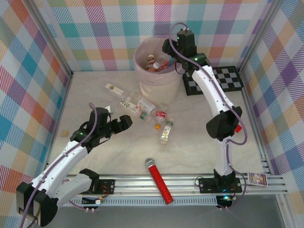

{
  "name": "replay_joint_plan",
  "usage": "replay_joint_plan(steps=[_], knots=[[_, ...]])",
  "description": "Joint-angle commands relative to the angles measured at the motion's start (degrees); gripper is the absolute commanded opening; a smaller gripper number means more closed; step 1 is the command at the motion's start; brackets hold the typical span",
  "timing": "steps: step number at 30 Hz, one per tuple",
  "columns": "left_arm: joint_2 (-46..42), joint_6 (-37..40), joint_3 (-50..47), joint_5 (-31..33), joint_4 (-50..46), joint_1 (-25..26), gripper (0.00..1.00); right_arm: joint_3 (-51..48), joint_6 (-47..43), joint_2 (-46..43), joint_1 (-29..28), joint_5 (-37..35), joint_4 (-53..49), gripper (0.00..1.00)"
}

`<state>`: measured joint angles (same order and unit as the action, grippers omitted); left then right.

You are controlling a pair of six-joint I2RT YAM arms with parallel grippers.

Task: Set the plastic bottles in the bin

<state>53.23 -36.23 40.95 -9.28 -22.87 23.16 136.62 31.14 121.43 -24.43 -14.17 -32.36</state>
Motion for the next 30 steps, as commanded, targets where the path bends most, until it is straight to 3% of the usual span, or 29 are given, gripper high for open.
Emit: replay_joint_plan(steps=[1,3,10,24,30], knots=[[-0.7,-1.7,-0.1,1.7,-1.9,0.2,0.91,2.1,-4.0,0.7,-0.4,1.4,0.0,0.80],[-0.6,-2.7,0.0,2.6,-1.5,0.2,0.91,2.5,-4.9,0.3,-0.4,2.3,0.2,0.90],[0.1,-4.8,0.1,4.5,0.3,0.1,0.91,4.8,-9.0,-2.9,-0.3,2.5,-1.0,1.00],[6.7,-4.8,2.2,3.5,4.3,0.1,0.91,2.4,-15.8,-11.6,0.2,3.9,-13.1,0.96],[13.5,-8.8,6.6,6.6,5.7,-0.1,0.93,-11.8,-10.4,-21.7,4.6,10.2,-17.3,0.98]])
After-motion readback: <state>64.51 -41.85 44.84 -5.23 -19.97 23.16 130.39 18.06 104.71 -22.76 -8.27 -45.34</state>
